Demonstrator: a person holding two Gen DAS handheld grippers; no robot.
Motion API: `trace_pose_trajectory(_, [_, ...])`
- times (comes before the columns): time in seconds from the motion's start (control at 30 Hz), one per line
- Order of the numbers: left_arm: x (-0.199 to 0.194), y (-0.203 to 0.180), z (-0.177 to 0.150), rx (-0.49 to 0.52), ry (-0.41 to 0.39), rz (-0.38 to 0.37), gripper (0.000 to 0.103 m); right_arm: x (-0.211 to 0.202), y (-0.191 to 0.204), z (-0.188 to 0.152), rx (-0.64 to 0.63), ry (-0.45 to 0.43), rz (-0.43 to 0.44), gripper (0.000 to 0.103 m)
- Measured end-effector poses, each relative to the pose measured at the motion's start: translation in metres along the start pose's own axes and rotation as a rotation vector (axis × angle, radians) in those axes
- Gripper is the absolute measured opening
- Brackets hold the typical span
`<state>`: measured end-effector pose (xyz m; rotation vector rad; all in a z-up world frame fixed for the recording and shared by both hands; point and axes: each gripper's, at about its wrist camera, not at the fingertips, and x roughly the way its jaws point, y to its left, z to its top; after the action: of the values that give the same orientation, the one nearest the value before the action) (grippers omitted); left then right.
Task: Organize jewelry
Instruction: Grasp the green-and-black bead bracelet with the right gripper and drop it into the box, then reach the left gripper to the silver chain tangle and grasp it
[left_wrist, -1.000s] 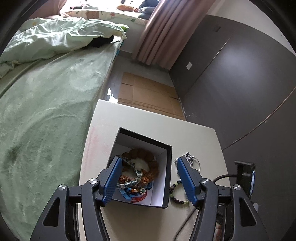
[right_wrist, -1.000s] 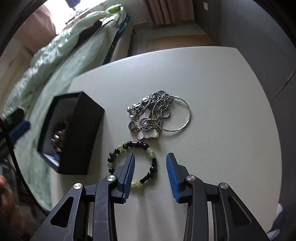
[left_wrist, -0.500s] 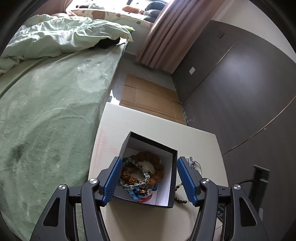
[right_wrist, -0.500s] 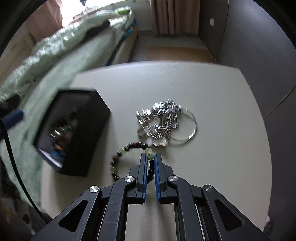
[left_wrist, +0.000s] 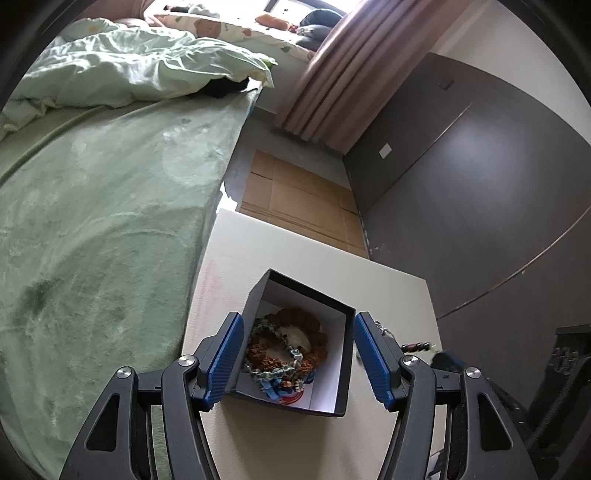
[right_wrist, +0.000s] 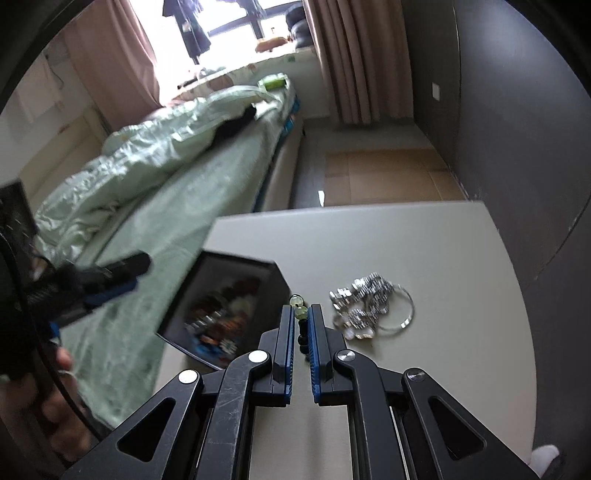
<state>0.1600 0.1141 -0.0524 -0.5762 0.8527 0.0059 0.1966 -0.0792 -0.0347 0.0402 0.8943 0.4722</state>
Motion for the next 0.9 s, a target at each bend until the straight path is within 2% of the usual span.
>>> trace_pose_trajectory(0.13, [0.0, 0.005, 0.0, -0.011, 0.0, 0.009, 0.063, -0.01, 0.011, 0.008, 0.016, -0.059, 0.034, 0.009])
trace_pose_trajectory(0.27, [0.0, 0.007, 0.001, -0.029, 0.002, -0.001, 0.063, -0.009, 0.023, 0.014, 0.029, -0.075, 0.076, 0.009])
trace_pose_trajectory(0.43, [0.0, 0.012, 0.004, -0.049, 0.0, -0.014, 0.063, 0.011, 0.036, 0.023, 0.033, -0.05, 0.113, 0.009])
trace_pose_trajectory(0.57, [-0.002, 0.018, 0.006, -0.075, -0.012, -0.018, 0.063, 0.035, 0.044, 0.033, 0.014, 0.029, 0.181, 0.009])
trace_pose_trajectory(0.63, [-0.002, 0.019, 0.006, -0.087, -0.017, -0.019, 0.063, 0.045, 0.042, 0.032, 0.031, 0.072, 0.216, 0.019])
trace_pose_trajectory(0.67, [-0.002, 0.018, 0.006, -0.09, -0.018, -0.019, 0.063, 0.048, 0.038, 0.032, 0.051, 0.087, 0.229, 0.039])
trace_pose_trajectory(0.7, [-0.001, 0.016, 0.005, -0.091, -0.018, -0.021, 0.063, 0.048, 0.035, 0.031, 0.065, 0.086, 0.237, 0.05])
trace_pose_trajectory(0.9, [0.004, -0.003, 0.001, -0.064, -0.015, -0.036, 0.063, 0.026, 0.003, 0.044, 0.115, 0.052, 0.217, 0.05])
